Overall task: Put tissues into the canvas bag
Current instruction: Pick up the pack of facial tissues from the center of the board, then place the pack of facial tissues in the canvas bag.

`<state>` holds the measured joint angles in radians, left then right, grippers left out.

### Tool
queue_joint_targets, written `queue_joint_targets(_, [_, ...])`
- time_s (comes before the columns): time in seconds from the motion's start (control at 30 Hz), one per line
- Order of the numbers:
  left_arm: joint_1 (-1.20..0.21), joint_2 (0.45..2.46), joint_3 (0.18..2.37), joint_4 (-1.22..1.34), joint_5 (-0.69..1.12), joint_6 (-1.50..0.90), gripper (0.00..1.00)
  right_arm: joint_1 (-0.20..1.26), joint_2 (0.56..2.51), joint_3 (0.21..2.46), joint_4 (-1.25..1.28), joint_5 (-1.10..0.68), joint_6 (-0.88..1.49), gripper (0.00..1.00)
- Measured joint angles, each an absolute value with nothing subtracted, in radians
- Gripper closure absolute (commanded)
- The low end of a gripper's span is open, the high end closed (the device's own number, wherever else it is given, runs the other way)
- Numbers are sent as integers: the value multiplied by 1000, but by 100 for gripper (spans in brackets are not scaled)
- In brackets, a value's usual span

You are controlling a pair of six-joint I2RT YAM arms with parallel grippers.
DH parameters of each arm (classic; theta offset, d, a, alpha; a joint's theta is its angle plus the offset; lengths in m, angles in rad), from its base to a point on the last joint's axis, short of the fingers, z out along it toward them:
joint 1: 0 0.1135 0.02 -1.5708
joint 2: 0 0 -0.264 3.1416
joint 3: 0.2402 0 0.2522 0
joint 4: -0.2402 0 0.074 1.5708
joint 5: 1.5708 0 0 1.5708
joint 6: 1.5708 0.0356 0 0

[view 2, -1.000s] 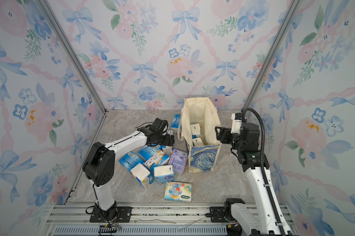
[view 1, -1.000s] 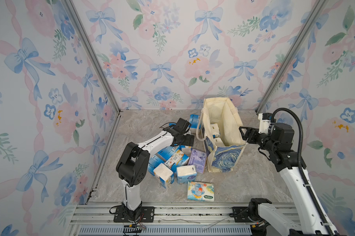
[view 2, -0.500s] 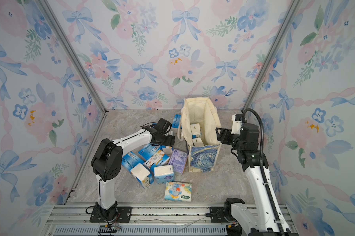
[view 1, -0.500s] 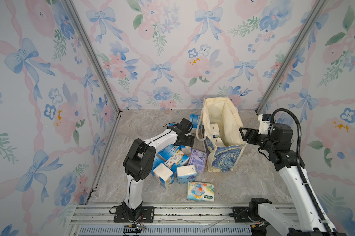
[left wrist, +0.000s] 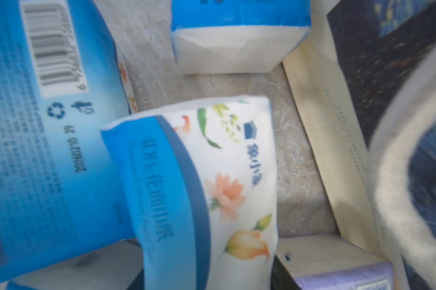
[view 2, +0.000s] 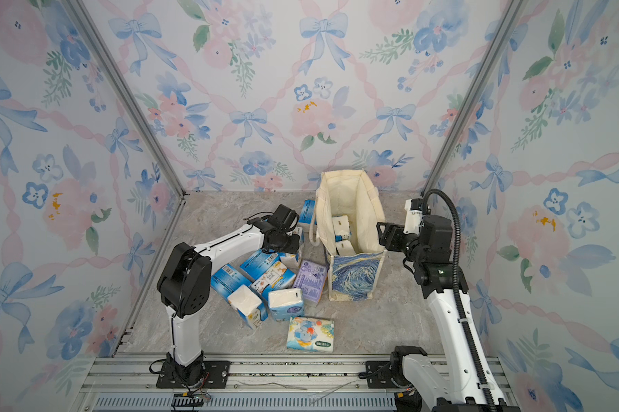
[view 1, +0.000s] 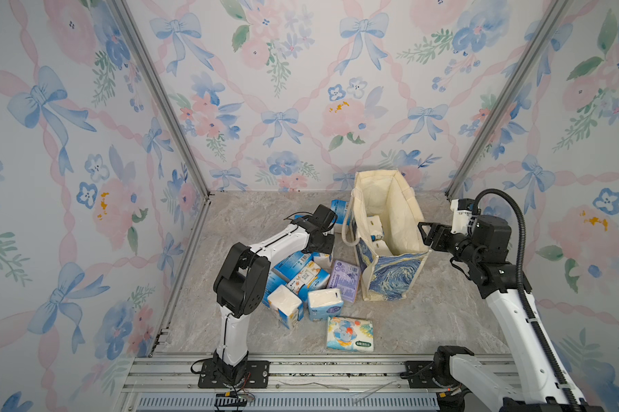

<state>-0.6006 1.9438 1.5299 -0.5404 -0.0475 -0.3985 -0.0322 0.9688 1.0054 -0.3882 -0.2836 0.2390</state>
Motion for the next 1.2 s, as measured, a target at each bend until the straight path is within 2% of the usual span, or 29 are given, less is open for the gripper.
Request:
queue_joint_targets(0.3, [-566, 1696, 1557, -549, -139, -367, 65, -32, 966, 1005, -384, -284, 244, 28])
queue_joint_targets(0.5, [-563, 1650, 1703, -551, -173, -324, 63, -32, 960, 1005, -384, -288, 247, 28])
queue_joint_targets(0.63, [-574, 1653, 1852, -550, -128, -303, 63, -32, 953, 1005, -384, -291, 251, 27])
queue_joint_targets(0.93, [-713, 1824, 2184, -523, 17, -261, 63, -31, 953, 1005, -385, -291, 254, 28])
queue_joint_targets(1.2, [-738, 2080, 2313, -535, 41, -274, 63, -31, 953, 1005, -385, -291, 254, 28])
